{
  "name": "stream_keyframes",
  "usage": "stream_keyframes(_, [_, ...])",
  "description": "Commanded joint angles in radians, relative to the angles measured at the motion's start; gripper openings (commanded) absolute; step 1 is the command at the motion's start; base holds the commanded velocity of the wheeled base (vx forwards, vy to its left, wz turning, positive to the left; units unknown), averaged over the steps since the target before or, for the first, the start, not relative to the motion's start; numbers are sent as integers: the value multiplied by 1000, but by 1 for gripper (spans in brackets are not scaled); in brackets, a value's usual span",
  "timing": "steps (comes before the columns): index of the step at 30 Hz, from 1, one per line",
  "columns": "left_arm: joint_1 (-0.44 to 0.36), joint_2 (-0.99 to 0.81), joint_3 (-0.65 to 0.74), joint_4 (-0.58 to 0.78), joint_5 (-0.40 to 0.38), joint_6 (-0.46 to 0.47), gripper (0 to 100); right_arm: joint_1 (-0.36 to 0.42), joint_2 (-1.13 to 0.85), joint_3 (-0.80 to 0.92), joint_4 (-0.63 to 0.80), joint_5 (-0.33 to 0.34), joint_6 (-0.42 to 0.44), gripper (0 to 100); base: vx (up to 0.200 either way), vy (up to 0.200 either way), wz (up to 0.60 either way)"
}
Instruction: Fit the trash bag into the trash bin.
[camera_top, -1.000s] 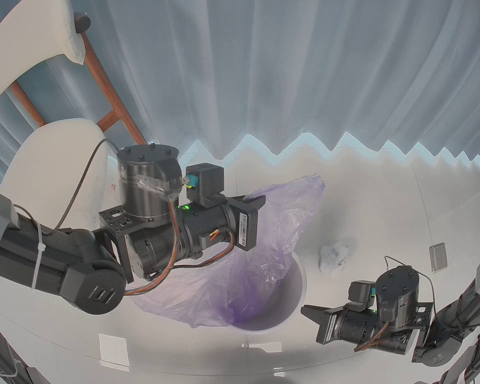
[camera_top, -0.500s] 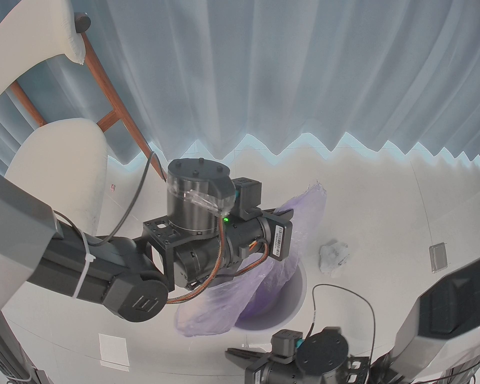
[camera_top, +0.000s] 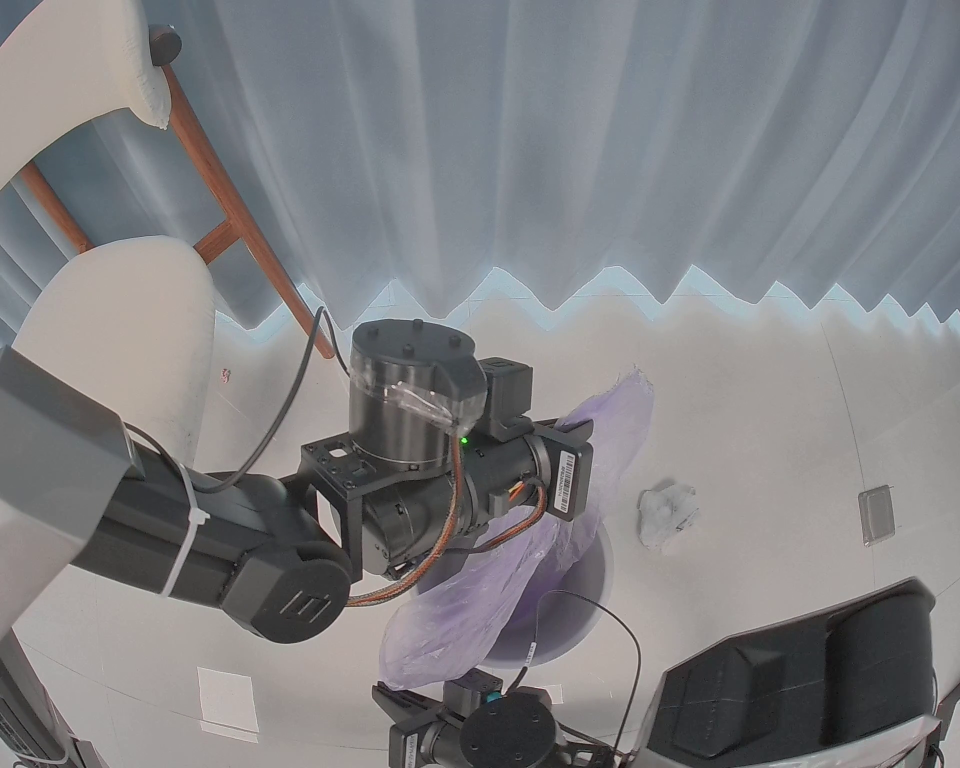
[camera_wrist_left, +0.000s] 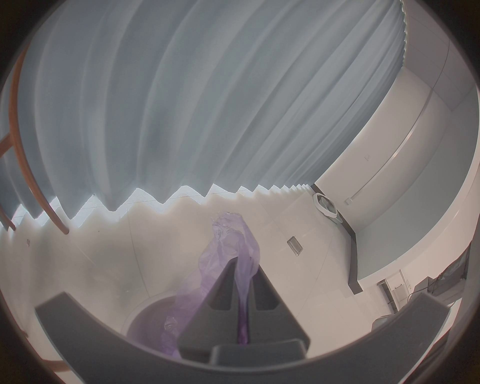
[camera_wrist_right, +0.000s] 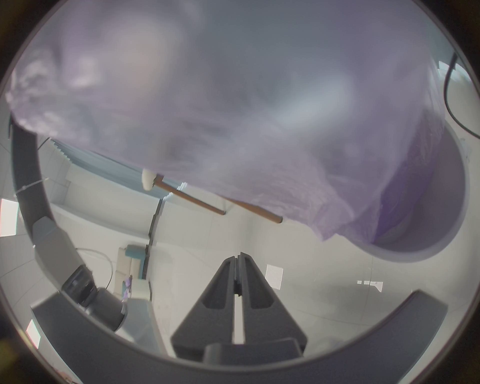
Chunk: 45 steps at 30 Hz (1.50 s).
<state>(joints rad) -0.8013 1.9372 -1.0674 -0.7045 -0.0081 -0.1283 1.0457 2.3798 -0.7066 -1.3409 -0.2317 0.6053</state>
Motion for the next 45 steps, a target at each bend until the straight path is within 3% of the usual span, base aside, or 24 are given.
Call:
stream_keyframes(1, [5, -4, 3, 0, 0, -1, 0, -18, 76, -77, -8, -47, 10, 0, 0, 0, 0])
stream_keyframes(9, [5, -15, 14, 0, 2, -10, 0, -178, -2, -60, -21, -47, -39, 0, 0, 0, 0])
stream_keyframes(10, [7, -17, 21, -1, 2, -13, 0, -236, -11, -24, -27, -46, -44, 0, 0, 0, 0])
stream_keyframes(14, [7, -18, 46, -9, -6, -13, 0, -320, -13, -37, -34, -46, -56, 0, 0, 0, 0])
stream_keyframes(19, [7, -23, 60, -9, -6, -13, 0, -339, -8, -53, -32, -46, -67, 0, 0, 0, 0])
stream_keyframes(33, [5, -55, 139, -10, -1, -8, 0, -188, 68, 27, -29, -46, -70, 0, 0, 0, 0])
stream_keyframes(36, [8, -77, 211, -12, -6, -1, 0, -131, 32, 12, -32, -44, -95, 0, 0, 0, 0])
stream_keyframes(41, [71, -70, 222, -15, -30, 6, 0, 0, -103, 137, -32, -44, -95, 0, 0, 0, 0])
stream_keyframes(45, [140, -66, 225, -32, -79, 33, 0, 57, -249, 285, -32, -46, -75, 0, 0, 0, 0])
